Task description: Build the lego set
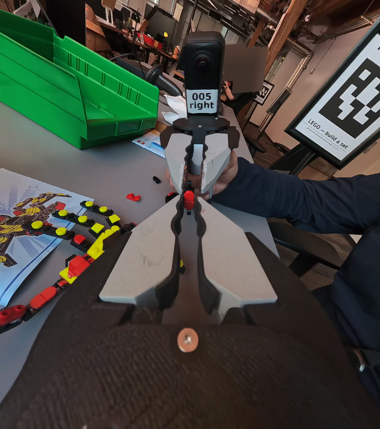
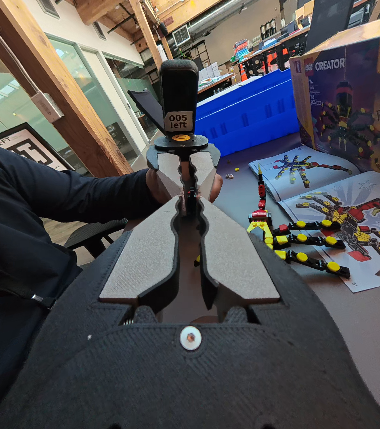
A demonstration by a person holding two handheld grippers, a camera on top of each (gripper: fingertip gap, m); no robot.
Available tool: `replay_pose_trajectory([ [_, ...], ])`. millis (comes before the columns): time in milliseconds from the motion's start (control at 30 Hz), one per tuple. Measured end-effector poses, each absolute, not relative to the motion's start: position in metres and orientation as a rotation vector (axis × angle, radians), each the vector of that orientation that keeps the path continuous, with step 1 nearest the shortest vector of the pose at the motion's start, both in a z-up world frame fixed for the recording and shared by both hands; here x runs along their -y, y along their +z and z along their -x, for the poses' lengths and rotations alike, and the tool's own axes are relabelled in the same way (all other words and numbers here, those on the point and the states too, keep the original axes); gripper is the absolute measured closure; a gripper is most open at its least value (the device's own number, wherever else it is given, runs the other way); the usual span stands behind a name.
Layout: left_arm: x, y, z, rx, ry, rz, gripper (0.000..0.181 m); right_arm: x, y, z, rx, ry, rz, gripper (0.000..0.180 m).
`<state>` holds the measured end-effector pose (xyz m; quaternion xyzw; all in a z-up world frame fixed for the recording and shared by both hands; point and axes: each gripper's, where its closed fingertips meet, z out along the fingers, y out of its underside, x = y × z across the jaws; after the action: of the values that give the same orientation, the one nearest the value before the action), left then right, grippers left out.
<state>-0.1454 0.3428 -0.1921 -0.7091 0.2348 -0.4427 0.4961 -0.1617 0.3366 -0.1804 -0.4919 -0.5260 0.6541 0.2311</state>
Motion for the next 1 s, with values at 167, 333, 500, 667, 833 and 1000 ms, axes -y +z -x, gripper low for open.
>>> replay_pose_trajectory([
  [167, -0.344, -0.186, 0.150, -0.528, -1.097, 1.695, 0.176, -0.341, -0.177, 0.160, 1.419, 1.792, 1.343, 0.179],
  [333, -0.344, -0.190, 0.147, -0.541, -1.095, 1.709, 0.176, -0.346, -0.176, 0.160, 1.395, 1.766, 1.342, 0.179],
  [500, -0.343, -0.191, 0.146, -0.557, -1.084, 1.718, 0.176, -0.346, -0.168, 0.159, 1.374, 1.771, 1.299, 0.178],
  [667, -0.341, -0.195, 0.143, -0.578, -1.076, 1.735, 0.176, -0.340, -0.174, 0.161, 1.421, 1.743, 1.301, 0.178],
  [833, -0.340, -0.196, 0.142, -0.591, -1.068, 1.737, 0.176, -0.337, -0.179, 0.163, 1.460, 1.688, 1.296, 0.180],
  [1000, -0.342, -0.196, 0.142, -0.588, -1.049, 1.738, 0.176, -0.338, -0.180, 0.162, 1.497, 1.580, 1.267, 0.180],
])
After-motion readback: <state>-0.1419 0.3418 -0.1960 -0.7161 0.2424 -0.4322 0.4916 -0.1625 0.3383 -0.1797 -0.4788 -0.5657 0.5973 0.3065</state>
